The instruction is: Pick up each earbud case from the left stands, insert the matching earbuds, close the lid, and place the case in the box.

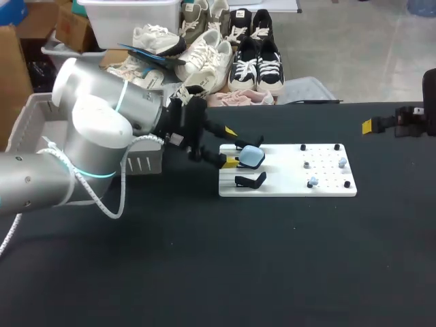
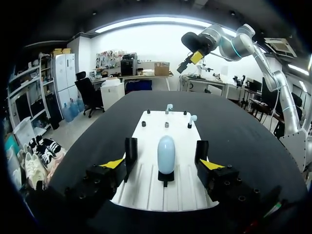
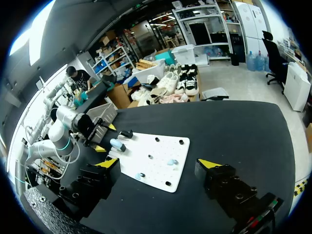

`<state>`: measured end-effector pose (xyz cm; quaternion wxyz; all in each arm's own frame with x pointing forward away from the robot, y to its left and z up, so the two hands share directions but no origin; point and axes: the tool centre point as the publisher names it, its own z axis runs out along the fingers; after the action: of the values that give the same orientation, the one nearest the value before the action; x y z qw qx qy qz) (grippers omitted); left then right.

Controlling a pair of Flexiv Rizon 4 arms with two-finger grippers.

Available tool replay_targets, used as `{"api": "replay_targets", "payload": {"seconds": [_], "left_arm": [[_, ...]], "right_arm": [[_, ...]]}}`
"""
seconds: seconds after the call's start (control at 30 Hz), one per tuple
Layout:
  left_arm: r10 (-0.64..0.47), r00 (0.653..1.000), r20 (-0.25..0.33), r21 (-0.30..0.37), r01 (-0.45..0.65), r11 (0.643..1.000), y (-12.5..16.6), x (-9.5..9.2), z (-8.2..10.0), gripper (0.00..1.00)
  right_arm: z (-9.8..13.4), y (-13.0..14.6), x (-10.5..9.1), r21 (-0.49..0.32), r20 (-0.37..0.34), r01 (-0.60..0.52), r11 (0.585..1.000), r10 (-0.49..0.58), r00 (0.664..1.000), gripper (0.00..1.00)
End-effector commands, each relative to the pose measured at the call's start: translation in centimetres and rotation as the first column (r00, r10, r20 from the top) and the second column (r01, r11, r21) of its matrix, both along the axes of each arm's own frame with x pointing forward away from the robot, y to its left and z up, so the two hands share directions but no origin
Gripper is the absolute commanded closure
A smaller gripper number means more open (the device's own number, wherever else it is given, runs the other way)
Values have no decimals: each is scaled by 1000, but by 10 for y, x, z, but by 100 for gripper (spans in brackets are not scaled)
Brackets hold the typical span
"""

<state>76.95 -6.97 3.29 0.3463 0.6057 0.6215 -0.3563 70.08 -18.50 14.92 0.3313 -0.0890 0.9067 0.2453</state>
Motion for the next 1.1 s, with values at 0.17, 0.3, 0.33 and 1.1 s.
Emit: {"api": "replay_targets", "payload": {"seconds": [0.17, 0.3, 0.33, 1.1], "left_arm": [[-31, 999, -21, 1, 31, 1000, -11, 8, -3, 0], [-33, 999, -28, 1, 33, 999, -13, 7, -4, 0], [-34, 999, -29, 2, 34, 999, -14, 6, -4, 0], [1, 1000, -25, 6, -1, 1000, -21, -11, -12, 0]], "right_arm": [[0, 0, 0, 0, -1, -1, 1000, 1, 1000, 0], [0, 0, 0, 0, -1, -1, 1000, 1, 1000, 0], [0, 0, 0, 0, -1, -1, 1000, 1, 1000, 0], [0, 0, 0, 0, -1, -1, 1000, 1, 1000, 0]]}}
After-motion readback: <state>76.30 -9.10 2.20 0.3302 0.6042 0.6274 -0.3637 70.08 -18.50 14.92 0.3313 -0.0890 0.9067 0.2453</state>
